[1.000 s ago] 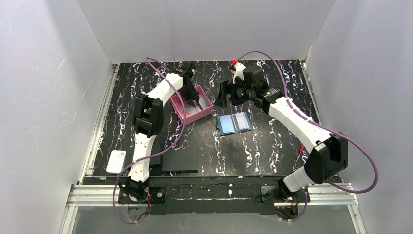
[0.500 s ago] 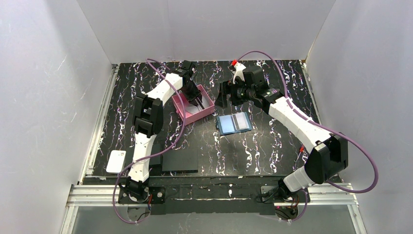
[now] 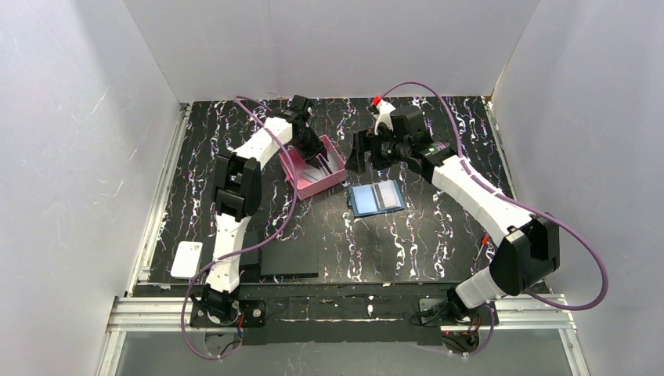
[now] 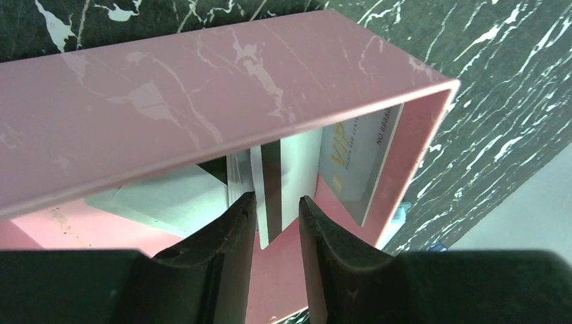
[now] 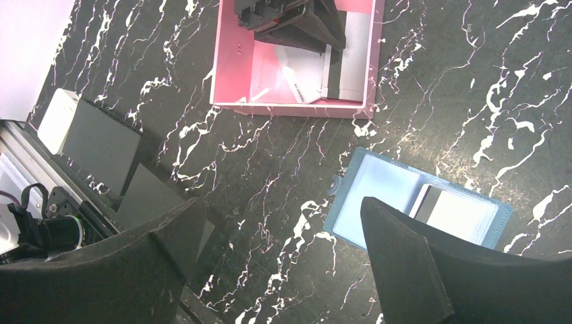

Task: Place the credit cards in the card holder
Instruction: Pick up the credit card from the storage box.

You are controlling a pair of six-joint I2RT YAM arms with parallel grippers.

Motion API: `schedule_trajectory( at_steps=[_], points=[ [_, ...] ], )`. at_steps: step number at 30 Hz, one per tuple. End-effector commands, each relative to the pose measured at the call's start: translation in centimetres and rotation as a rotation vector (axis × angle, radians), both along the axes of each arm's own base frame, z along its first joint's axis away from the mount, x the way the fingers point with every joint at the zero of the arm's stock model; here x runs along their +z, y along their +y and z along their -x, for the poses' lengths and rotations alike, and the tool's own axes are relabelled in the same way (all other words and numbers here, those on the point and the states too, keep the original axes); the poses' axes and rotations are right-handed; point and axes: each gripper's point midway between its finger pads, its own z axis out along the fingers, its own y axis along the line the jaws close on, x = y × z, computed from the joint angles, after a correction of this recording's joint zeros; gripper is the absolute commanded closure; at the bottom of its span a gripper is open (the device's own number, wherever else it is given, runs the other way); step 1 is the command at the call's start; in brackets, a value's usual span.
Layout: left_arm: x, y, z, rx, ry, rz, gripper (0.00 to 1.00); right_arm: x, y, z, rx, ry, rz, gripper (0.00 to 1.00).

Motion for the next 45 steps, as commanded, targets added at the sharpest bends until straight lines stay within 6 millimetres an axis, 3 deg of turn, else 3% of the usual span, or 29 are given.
schedule_trajectory(
  at_steps=[1, 8, 20, 33, 41, 45],
  points=[
    [5.5, -0.8, -0.5, 0.005, -0.094, 0.079, 0.71, 1.8, -0.2, -0.2, -0.008, -0.047, -0.028, 0.06],
    [6.6, -1.1, -1.1, 0.024, -0.119, 0.101, 0.7, 1.8, -0.3, -0.1, -0.01, -0.048, -0.031, 0.06],
    [6.1, -2.3, -1.7, 0.062, -0.09, 0.16, 0.72, 1.9, -0.5, -0.1, -0.018, -0.051, -0.031, 0.06],
    [3.7, -1.6, -0.4, 0.028, -0.038, 0.077, 0.83, 2.0, -1.1, 0.0, -0.023, -0.075, -0.008, 0.05],
    [4.6, -1.4, -0.6, -0.011, -0.068, 0.061, 0.91, 3.5, -1.6, -0.6, -0.041, -0.124, 0.004, 0.08],
    [4.5, -1.9, -0.8, -0.031, -0.083, 0.09, 0.92, 3.5, -1.9, -0.7, -0.076, -0.052, 0.037, 0.12]
  ],
)
